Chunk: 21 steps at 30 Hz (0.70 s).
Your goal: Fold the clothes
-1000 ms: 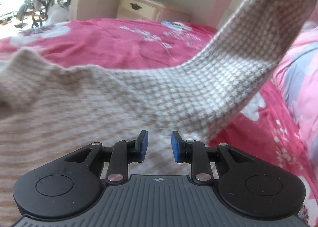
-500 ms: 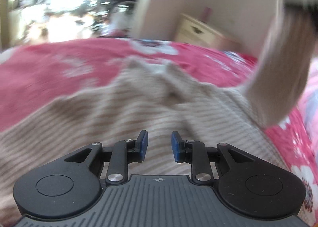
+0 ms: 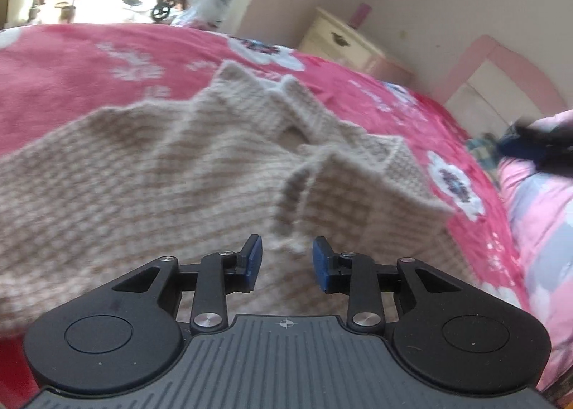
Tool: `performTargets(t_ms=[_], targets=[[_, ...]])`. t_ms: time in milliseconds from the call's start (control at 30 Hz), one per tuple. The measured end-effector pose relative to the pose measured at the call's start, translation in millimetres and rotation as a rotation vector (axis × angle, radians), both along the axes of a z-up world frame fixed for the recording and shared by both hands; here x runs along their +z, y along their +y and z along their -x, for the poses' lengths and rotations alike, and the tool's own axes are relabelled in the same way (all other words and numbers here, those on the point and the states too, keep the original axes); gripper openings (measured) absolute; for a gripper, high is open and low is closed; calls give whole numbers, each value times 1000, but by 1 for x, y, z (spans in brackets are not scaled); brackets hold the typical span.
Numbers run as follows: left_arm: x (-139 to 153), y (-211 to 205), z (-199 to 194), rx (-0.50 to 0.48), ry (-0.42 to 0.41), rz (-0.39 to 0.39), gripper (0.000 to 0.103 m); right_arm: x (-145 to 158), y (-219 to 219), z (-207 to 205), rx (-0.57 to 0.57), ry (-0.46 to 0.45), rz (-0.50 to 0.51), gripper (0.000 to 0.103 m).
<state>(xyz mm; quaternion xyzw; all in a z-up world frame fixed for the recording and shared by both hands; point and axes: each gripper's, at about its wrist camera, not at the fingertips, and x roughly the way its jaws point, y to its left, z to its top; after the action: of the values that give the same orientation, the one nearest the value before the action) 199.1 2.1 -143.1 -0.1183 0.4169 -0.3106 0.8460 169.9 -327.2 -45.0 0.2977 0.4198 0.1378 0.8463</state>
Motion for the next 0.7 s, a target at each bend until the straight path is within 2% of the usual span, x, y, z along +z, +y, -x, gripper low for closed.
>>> performTargets(t_ms=[100,200,367,500,600,700], targets=[[0,-7,3,-11,4,35,32,-12,-20,4,-42,-2,14,43],[-1,-11,14,-46,5,25,32,-26,-37,5,-79,2,27,42],[-6,-5,26,-44,60,-17,32,-69,-17,-25,-8,127,-7,41],[-6,23,31,24,92,23,32,-70,-2,13,171,127,-25,40],[-9,34,31,50,116,32,32,-65,9,62,290,107,69,41],[-12,26,29,28,127,20,32,-76,18,96,329,116,178,40]])
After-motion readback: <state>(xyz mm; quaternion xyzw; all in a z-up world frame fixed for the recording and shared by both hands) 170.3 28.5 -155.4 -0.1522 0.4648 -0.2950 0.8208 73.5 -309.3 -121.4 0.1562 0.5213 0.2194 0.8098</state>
